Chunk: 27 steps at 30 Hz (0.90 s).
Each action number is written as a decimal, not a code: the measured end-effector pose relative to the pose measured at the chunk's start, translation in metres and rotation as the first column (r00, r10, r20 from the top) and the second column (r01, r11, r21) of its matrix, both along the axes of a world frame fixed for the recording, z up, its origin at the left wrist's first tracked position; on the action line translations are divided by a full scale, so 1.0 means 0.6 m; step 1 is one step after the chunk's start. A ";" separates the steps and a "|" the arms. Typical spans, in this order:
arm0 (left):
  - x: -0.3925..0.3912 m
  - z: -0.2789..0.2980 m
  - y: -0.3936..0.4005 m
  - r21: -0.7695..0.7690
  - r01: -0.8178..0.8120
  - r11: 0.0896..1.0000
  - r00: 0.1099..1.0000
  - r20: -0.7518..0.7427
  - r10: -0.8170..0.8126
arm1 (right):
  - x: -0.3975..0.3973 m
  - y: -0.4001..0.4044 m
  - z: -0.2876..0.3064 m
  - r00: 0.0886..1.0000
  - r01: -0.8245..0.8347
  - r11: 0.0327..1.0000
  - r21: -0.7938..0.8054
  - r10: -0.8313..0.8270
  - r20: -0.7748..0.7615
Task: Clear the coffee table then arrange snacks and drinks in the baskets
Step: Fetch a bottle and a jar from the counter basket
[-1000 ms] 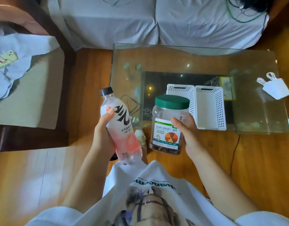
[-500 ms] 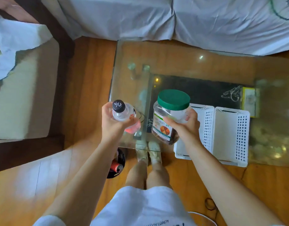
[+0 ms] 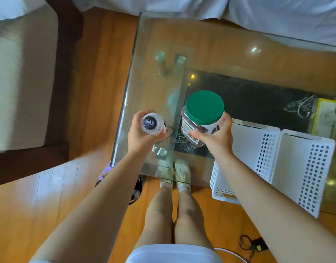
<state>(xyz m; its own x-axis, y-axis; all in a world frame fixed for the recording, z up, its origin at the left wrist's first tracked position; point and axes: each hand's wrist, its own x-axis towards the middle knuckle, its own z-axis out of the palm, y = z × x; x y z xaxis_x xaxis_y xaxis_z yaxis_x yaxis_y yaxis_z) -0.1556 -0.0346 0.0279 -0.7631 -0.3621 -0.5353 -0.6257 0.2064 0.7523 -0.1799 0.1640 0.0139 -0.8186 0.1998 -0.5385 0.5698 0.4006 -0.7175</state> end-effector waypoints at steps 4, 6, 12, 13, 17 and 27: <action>0.014 -0.022 -0.002 0.012 0.001 1.000 1.000 -0.006 -0.001 | -0.008 -0.008 -0.031 1.000 0.004 1.000 -0.019 -0.004 0.001; 0.022 -0.027 -0.003 0.011 0.008 1.000 1.000 -0.024 -0.007 | -0.003 -0.012 -0.042 1.000 0.011 1.000 -0.020 -0.011 -0.018; 0.034 -0.031 -0.006 0.060 0.044 0.997 0.999 0.004 -0.045 | 0.031 -0.015 -0.064 1.000 -0.010 1.000 0.015 0.010 0.022; 0.034 -0.031 -0.005 0.062 0.026 0.998 0.999 0.018 -0.027 | 0.036 -0.013 -0.066 0.999 -0.010 1.000 0.022 0.009 0.037; 0.039 -0.031 0.002 0.095 -0.100 0.991 0.990 0.108 0.089 | 0.045 -0.002 -0.064 0.985 0.041 0.998 -0.046 -0.032 0.169; 0.126 0.023 0.008 0.215 -0.444 0.870 0.801 0.530 0.278 | 0.079 0.033 0.018 0.859 0.086 0.975 -0.203 0.031 0.511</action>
